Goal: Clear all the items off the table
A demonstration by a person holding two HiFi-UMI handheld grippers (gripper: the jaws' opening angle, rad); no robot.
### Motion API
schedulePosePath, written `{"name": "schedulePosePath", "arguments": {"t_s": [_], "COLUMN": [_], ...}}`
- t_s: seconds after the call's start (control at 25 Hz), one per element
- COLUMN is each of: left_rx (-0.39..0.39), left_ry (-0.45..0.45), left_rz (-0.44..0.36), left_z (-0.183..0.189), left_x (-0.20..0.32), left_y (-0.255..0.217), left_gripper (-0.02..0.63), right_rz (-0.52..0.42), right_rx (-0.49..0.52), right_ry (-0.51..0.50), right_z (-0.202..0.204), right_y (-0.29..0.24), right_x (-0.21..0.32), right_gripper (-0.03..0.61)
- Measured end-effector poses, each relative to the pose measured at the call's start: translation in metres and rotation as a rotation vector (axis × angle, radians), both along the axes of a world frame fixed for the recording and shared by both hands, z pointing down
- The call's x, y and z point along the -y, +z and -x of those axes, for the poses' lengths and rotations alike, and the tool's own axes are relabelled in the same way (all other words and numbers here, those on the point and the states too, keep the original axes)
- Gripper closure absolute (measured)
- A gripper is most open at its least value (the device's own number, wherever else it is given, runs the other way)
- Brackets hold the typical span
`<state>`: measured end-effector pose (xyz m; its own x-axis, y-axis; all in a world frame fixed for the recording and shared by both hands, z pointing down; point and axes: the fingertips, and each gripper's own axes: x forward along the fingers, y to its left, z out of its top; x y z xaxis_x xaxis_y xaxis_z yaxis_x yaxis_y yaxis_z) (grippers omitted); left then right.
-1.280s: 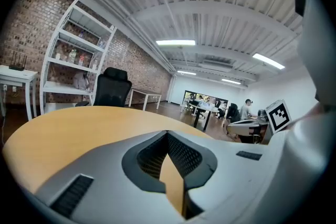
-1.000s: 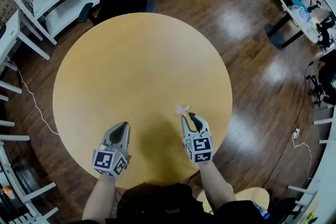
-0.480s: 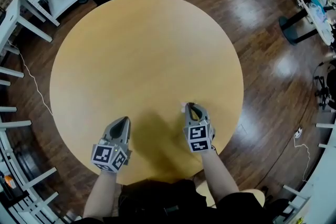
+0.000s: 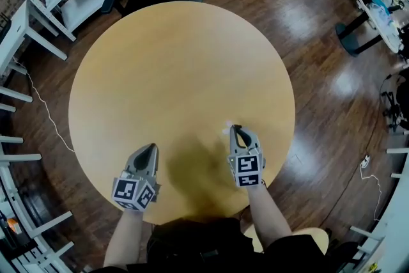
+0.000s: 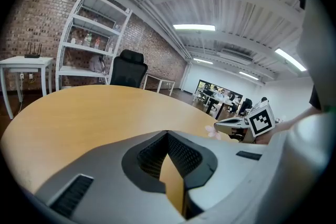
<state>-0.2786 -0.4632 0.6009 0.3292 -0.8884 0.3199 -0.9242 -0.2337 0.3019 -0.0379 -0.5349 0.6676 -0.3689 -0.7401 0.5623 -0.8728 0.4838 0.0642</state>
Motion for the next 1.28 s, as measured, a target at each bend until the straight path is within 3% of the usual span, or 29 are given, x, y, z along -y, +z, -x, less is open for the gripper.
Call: {"name": "schedulePosePath", "arguments": {"t_s": [0.32,0.48,0.72,0.92,1.04,1.28], "left_rx": [-0.057,-0.127,-0.170,-0.263,-0.286,-0.280], "left_ry": [-0.053,-0.088,-0.025,0.005,0.039,0.295], "left_rz": [-0.062,-0.123,-0.242,-0.244,-0.253,-0.308], "left_z": [0.049,0.074,0.077,0.086,0.060,-0.039], "left_x": [-0.029,-0.036,-0.039,-0.042,-0.036,-0.036], "left_y": [-0.029,-0.055,-0.100,-0.096,-0.100,-0.123], "left_gripper": [0.612,0.612,0.612,0.612,0.613,0.612], "right_rz": [-0.111,-0.183,-0.327,-0.368,-0.371,-0.367], "right_rx": [0.046,0.059,0.081,0.030,-0.045,-0.118], "right_ry": [0.065,0.080,0.133,0.207,0.281,0.492], "right_z": [0.012,0.019,0.023,0.014,-0.018,-0.096], "right_y": [-0.062,-0.101,-0.166,-0.176,-0.184,-0.194], "right_x": [-0.022,-0.033,-0.058,-0.115,-0.156,-0.228], "right_gripper": [0.574,0.574,0.574,0.574,0.574,0.574]}}
